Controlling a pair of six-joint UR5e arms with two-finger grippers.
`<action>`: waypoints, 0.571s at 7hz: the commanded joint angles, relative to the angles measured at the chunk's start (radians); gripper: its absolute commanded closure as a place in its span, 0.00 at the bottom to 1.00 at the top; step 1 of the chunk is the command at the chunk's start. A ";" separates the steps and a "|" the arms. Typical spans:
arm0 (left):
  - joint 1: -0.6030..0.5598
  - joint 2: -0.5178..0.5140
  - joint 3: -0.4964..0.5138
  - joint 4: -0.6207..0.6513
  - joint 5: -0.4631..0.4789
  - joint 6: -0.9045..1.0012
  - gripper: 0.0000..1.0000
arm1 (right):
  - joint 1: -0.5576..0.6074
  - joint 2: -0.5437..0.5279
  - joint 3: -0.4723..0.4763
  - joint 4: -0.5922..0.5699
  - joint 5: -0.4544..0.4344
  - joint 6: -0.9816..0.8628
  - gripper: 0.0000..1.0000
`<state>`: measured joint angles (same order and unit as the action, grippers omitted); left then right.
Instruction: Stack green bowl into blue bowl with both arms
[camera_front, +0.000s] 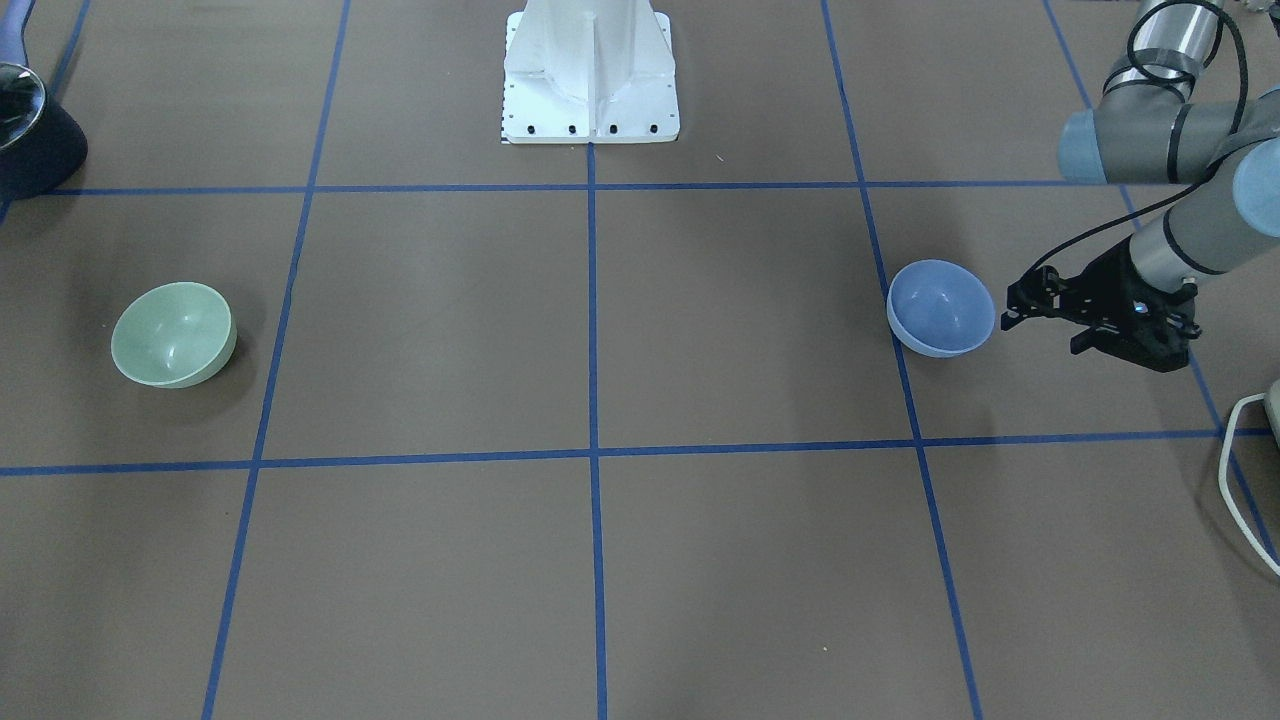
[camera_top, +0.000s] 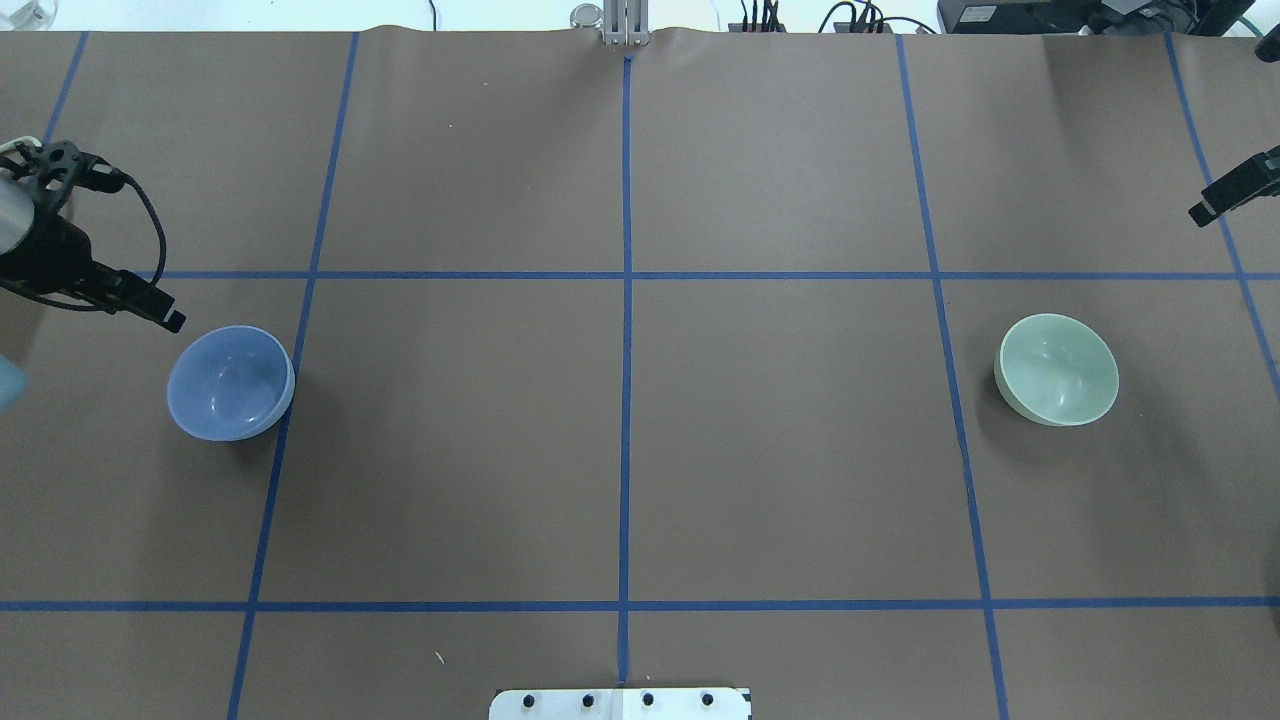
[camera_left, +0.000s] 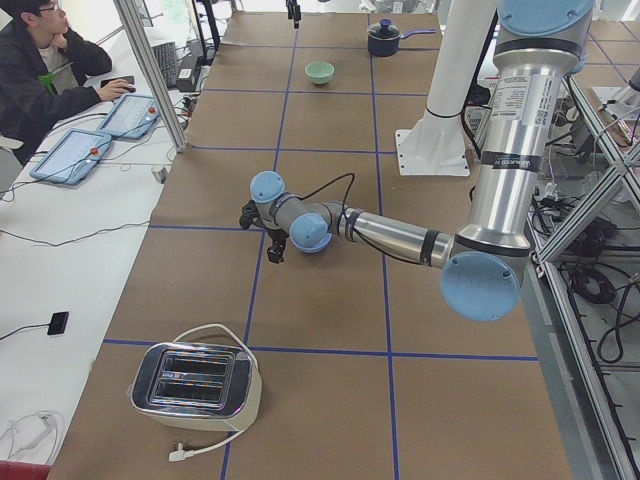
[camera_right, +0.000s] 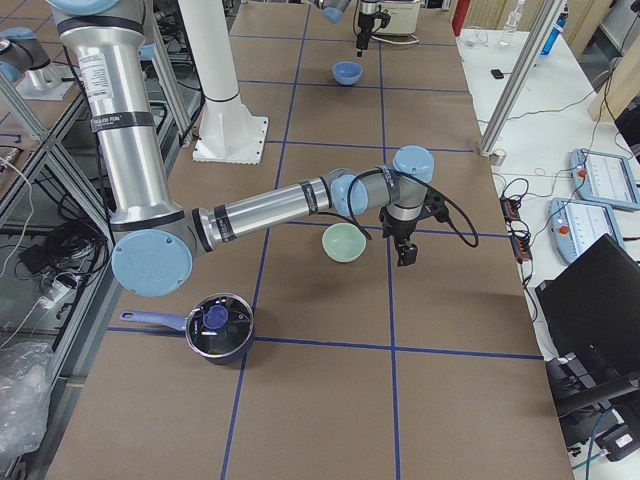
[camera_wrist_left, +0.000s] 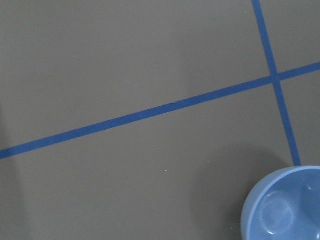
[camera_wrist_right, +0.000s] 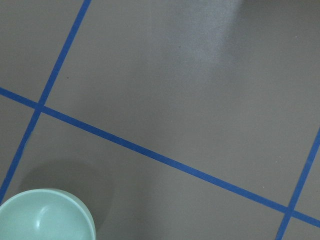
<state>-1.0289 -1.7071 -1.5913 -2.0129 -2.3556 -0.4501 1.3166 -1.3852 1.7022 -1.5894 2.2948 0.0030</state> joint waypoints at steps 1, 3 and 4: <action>0.065 -0.003 0.037 -0.111 0.070 -0.045 0.24 | 0.000 0.000 0.001 0.000 0.000 0.005 0.00; 0.092 -0.003 0.033 -0.113 0.082 -0.091 0.93 | 0.000 0.000 -0.001 0.000 0.000 0.005 0.00; 0.092 -0.003 0.021 -0.113 0.084 -0.093 1.00 | 0.000 0.000 0.001 0.000 0.000 0.005 0.00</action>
<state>-0.9423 -1.7103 -1.5609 -2.1240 -2.2763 -0.5355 1.3162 -1.3852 1.7023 -1.5892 2.2948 0.0076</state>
